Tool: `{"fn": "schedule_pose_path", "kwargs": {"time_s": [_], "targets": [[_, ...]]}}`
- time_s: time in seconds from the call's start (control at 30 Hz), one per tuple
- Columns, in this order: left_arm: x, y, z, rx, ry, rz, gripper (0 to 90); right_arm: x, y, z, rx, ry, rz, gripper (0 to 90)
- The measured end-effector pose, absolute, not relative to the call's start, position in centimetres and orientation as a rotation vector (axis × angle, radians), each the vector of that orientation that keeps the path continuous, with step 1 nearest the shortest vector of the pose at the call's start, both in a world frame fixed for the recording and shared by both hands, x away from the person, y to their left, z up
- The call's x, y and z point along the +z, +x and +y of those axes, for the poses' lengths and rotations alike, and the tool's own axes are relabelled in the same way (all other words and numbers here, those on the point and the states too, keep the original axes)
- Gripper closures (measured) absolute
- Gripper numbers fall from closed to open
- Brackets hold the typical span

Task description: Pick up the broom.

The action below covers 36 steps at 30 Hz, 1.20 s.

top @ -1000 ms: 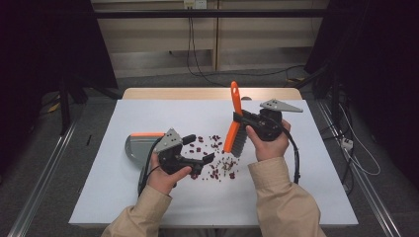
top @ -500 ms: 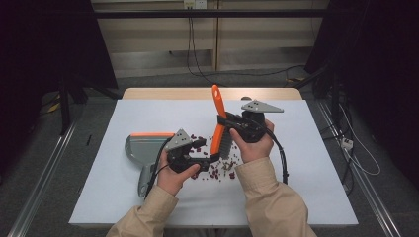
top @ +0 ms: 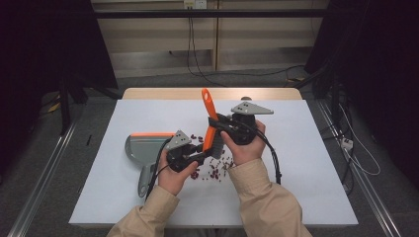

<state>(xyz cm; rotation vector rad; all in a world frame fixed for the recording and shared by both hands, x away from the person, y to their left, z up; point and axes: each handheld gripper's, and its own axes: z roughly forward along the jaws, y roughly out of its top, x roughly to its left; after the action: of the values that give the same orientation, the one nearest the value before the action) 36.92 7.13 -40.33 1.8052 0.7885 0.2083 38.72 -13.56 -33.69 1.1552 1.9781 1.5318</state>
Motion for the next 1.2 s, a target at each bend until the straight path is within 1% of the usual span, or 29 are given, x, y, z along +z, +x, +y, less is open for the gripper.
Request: {"fn": "schedule_pose_path", "kwargs": {"time_s": [0.17, 0.2, 0.27, 0.3, 0.37, 0.43, 0.67, 0.83, 0.9, 1.07, 1.2], "targets": [[-40.3, 36.8, 7.4, 0.240, 1.776, 0.805, 71.1, -33.5, 38.6, -13.1, 1.538, 1.129, 1.963, 69.7], [-40.3, 36.7, 7.4, 0.251, 1.770, 0.811, 71.1, -33.4, 38.7, -13.0, 1.543, 1.130, 1.961, 66.0], [-40.3, 36.9, 7.7, 0.252, 1.765, 0.829, 71.1, -33.4, 38.7, -12.7, 1.541, 1.139, 1.947, 48.9], [-40.3, 37.0, 7.9, 0.254, 1.758, 0.836, 71.1, -33.4, 38.7, -12.6, 1.533, 1.143, 1.945, 44.2], [-40.4, 37.1, 8.2, 0.263, 1.753, 0.845, 71.1, -33.6, 38.7, -12.4, 1.528, 1.152, 1.935, 39.5], [-40.3, 37.2, 8.4, 0.266, 1.739, 0.861, 71.1, -33.7, 38.6, -12.3, 1.511, 1.164, 1.920, 32.7], [-40.4, 37.3, 8.6, 0.275, 1.735, 0.875, 71.1, -34.4, 38.8, -11.9, 1.462, 1.213, 1.936, 20.1], [-40.5, 37.3, 8.5, 0.277, 1.732, 0.872, 71.0, -34.8, 38.7, -11.6, 1.417, 1.240, 1.940, 17.4], [-40.5, 37.3, 8.4, 0.280, 1.731, 0.875, 71.0, -34.9, 38.8, -11.5, 1.403, 1.255, 1.948, 15.0], [-40.6, 37.3, 8.5, 0.286, 1.731, 0.880, 71.0, -35.2, 38.8, -10.9, 1.310, 1.282, 1.940, 14.1], [-40.6, 37.3, 8.5, 0.300, 1.731, 0.878, 71.0, -35.4, 38.9, -10.6, 1.308, 1.322, 1.937, 14.1]]}}
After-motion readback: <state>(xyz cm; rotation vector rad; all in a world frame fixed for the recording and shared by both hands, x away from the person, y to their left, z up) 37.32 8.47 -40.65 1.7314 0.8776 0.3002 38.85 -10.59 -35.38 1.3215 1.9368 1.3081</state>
